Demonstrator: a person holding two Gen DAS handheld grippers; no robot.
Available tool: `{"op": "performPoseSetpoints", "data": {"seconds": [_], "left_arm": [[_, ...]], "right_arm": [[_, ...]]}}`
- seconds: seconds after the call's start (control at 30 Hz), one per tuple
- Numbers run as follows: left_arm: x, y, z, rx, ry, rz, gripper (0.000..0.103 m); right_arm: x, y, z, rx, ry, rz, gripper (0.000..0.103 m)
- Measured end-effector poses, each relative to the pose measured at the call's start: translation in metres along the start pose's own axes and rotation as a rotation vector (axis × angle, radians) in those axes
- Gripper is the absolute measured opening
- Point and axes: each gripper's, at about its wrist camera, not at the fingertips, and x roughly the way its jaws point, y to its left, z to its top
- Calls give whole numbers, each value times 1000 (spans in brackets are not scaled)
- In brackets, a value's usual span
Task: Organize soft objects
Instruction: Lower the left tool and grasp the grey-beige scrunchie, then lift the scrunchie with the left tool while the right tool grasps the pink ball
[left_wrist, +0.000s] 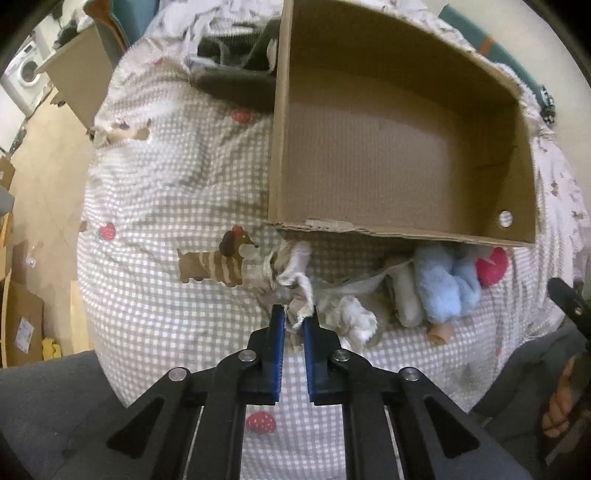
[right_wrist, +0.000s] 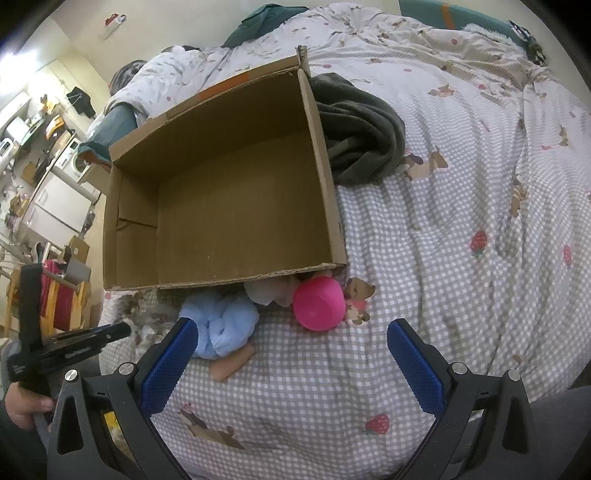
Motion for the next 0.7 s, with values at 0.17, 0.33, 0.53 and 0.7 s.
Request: {"op": "performPoseSetpoints", "data": {"seconds": [0.17,0.33,0.53,0.7], "left_arm": [[-33,0,-9,6,-77,33,9],[-33,14,-10,-27,-117,61,9],[-28,10,-11,-13,-131,63,9],[-25,4,-12,-2,-132,56,9]], "right_arm": [[-1,-5,2,25,-5,12,103],[10,-27,10,129,24,-53,103],[46,-19,17,85,102,-126,96],[73,-4,19,12,130,-178,88]]}}
